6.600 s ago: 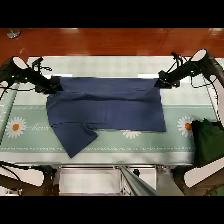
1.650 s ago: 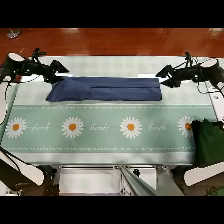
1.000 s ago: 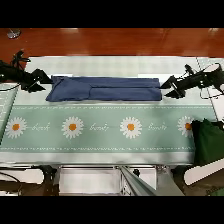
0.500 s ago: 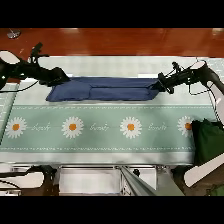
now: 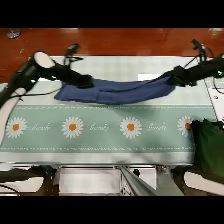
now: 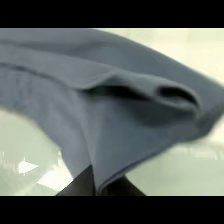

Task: Fold the shirts.

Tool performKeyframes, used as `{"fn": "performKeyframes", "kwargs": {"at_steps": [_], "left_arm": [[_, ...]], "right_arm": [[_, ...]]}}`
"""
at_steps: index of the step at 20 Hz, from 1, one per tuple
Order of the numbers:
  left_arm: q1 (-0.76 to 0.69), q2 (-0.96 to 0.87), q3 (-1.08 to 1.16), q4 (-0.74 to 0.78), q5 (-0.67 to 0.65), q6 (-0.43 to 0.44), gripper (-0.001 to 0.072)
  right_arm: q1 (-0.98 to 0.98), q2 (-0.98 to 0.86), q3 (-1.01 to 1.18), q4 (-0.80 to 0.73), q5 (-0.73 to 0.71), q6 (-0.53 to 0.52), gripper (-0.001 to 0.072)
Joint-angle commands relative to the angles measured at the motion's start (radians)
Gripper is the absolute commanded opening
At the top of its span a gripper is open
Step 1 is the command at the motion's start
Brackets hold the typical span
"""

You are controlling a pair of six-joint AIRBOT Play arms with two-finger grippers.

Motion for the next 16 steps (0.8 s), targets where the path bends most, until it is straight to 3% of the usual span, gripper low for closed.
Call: {"fn": "performKeyframes", "kwargs": {"at_steps": [1, 5, 7, 10, 14, 16], "left_arm": [[-0.195, -0.028, 0.003, 0.000, 0.154, -0.053, 0.0017], [-0.367, -0.184, 0.104, 0.000, 0.179, -0.146, 0.0018], [-0.441, -0.275, 0.175, 0.001, 0.149, -0.151, 0.0018], [-0.545, -0.397, 0.275, -0.001, 0.105, -0.241, 0.0018], [-0.642, -0.443, 0.312, -0.052, 0.002, -0.219, 0.0020], [-0.617, -0.425, 0.323, -0.042, -0.053, -0.181, 0.0020]], "right_arm": [[0.001, 0.285, -0.167, -0.085, 0.005, 0.039, 0.0022], [0.001, 0.479, -0.240, -0.082, 0.058, 0.098, 0.0022], [0.001, 0.532, -0.240, -0.080, 0.063, 0.123, 0.0022], [0.001, 0.557, -0.240, -0.075, 0.090, 0.135, 0.0022], [0.001, 0.557, -0.240, -0.072, 0.097, 0.135, 0.0022], [0.001, 0.557, -0.240, -0.072, 0.100, 0.117, 0.0022]]}}
